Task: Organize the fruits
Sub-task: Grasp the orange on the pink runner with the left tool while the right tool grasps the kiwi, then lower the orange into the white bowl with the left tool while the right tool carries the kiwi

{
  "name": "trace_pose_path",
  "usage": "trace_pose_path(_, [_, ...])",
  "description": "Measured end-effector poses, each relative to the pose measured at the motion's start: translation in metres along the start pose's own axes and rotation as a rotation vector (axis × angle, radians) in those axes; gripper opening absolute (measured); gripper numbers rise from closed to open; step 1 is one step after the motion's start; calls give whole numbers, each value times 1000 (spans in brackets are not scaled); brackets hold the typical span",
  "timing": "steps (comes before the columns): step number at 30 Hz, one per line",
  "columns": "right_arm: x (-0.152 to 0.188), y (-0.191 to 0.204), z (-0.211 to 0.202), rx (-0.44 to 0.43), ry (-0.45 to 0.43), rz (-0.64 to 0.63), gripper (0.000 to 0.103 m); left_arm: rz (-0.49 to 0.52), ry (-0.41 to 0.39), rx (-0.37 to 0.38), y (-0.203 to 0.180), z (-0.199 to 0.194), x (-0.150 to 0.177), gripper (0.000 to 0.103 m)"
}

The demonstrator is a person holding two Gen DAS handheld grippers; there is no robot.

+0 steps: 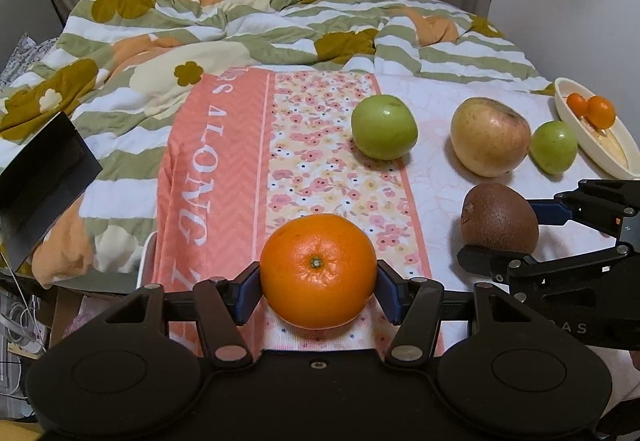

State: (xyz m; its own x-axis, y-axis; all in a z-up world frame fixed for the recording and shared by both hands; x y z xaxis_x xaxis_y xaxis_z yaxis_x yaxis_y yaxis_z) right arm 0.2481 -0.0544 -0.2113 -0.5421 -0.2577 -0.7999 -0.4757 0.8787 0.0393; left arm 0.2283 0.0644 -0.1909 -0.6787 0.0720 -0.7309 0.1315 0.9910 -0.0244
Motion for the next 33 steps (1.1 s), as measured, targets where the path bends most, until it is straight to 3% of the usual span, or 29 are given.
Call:
trace_pose_path(7, [-13,0,-32,42,-31,61,72,-6,-61,24,-7,-28,-14,63])
trace_pose_path(18, [-31,-23,-112,178,-102,193,72,19,-160,97,-39,-77,-46,63])
trace_pose_path(27, [-28,-77,-177,270,-137,217,72,41,-225,125,-88,-101,-65,63])
trace_pose_path(33, [-21,-132,-208,277,-143,232,72,20,-252,108,-137,-105,-76,63])
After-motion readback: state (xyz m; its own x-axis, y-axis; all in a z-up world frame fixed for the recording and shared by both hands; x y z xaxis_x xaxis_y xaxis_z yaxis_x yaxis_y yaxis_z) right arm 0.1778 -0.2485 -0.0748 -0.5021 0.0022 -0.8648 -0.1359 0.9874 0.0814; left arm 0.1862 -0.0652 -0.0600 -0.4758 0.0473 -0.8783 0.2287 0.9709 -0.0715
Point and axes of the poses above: each gripper's, at about its wrist camera, not at the fingertips, and z roughly the way its jaws point, y to its left, x to its underside, the point moved 10 cm from there along z, roughly the way its jaws point, and after that the axes turned 13 degrees about -y, right-handed, at the moved point
